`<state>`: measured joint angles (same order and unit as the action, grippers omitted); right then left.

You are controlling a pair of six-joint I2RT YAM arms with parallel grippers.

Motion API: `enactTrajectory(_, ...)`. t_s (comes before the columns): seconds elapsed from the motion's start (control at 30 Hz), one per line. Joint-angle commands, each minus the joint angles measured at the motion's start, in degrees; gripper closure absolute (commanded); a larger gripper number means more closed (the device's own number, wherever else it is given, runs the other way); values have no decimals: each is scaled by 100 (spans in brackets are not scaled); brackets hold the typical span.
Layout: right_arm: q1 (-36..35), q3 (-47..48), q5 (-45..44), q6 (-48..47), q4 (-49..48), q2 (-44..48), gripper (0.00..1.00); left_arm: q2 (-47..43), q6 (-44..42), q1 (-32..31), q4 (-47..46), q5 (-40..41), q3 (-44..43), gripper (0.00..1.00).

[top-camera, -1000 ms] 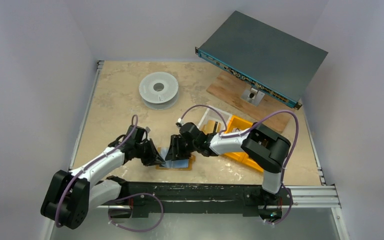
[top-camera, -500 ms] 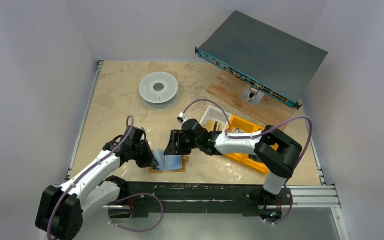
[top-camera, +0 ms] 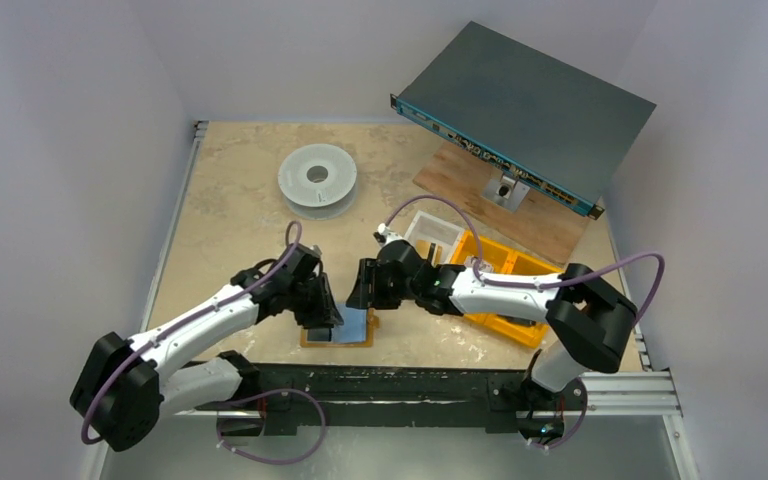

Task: Take the credit cards out of the card holder
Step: Remove the credit card from the card holder.

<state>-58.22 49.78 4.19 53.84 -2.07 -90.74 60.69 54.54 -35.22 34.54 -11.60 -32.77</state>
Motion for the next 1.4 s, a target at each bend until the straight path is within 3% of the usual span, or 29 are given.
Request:
enactTrajectory(0.0, -5, -96, -409, -70, 382, 469, 53, 430, 149, -317, -527, 78, -462, 69)
enactTrajectory(0.23, -6, -391, -678, 30, 589, 875, 53, 1183, 198, -639, -990, -51, -737, 59)
enactTrajectory(0.63, 2, -745, -785, 197, 726, 1286, 54, 2236, 256, -638, -1825, -476, -591, 62)
enactTrajectory(1.2, -75, -120, -634, -64, 763, 908, 54, 768, -1, -282, -269, 386, -715, 59)
enactTrajectory(1.3, -145, 12, -482, -66, 651, 749, 54, 389, 54, 158, 68, 621, -518, 62)
enactTrajectory(1.37, -231, 173, -440, -67, 582, 520, 55, 164, 70, 534, 246, 704, -361, 72)
